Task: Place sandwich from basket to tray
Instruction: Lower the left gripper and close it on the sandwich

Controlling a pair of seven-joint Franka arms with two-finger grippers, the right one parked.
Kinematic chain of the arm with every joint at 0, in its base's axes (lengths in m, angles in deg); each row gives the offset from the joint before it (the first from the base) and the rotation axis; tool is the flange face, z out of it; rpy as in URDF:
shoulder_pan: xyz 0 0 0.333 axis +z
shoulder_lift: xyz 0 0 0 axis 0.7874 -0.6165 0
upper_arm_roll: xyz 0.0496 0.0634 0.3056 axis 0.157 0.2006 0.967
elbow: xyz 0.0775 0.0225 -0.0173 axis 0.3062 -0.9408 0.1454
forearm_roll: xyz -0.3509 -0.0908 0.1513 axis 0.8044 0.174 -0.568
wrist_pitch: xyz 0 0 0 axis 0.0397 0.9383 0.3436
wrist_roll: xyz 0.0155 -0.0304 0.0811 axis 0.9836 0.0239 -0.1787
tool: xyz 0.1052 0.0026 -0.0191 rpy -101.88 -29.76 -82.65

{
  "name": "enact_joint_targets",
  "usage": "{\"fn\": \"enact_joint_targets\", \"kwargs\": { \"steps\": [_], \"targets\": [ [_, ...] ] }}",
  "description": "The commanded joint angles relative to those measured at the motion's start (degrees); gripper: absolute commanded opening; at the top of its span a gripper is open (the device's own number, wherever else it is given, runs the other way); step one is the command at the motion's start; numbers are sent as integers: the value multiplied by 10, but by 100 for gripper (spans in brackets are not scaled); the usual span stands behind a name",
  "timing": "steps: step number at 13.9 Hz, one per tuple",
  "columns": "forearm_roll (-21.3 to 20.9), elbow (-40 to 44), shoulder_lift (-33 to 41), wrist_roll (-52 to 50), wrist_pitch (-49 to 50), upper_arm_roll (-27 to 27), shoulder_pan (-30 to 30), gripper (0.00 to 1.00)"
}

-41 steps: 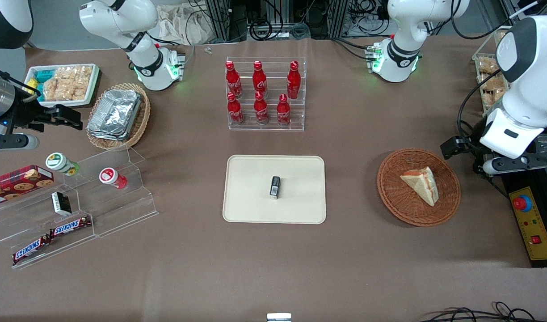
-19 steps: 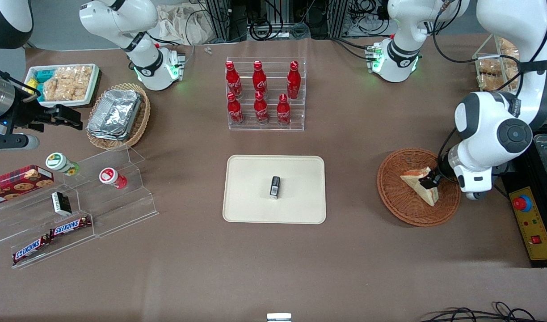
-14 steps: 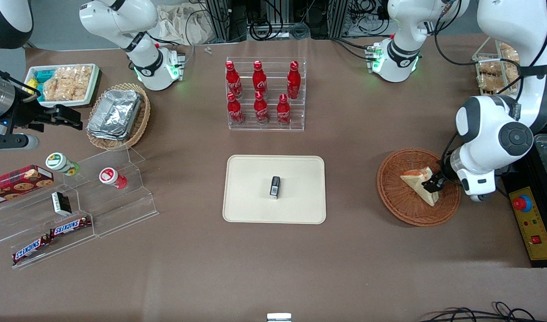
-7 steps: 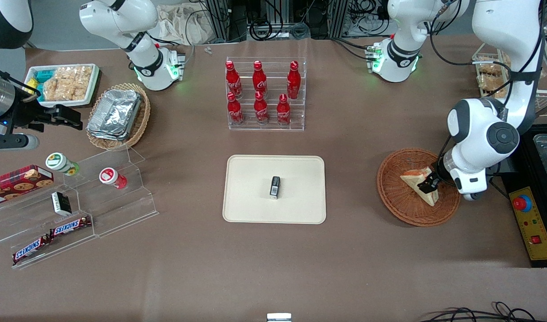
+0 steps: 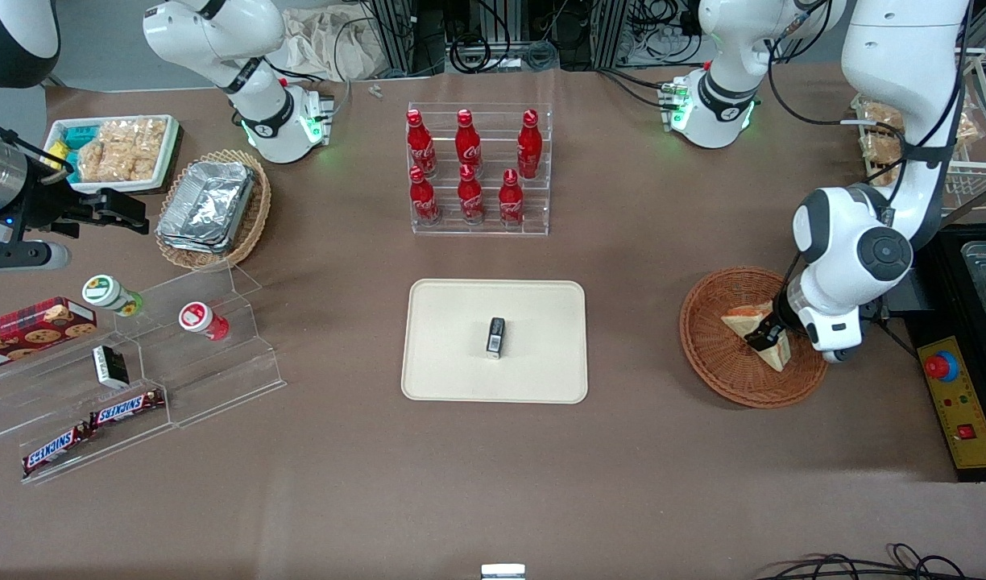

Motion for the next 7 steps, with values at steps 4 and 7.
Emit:
{"fn": "enact_joint_targets", "kwargs": {
  "steps": [4, 7],
  "targets": [
    [-30, -13, 3, -6, -25, -1, -4, 6],
    [-31, -5, 17, 34, -7, -1, -4, 0]
  ]
}}
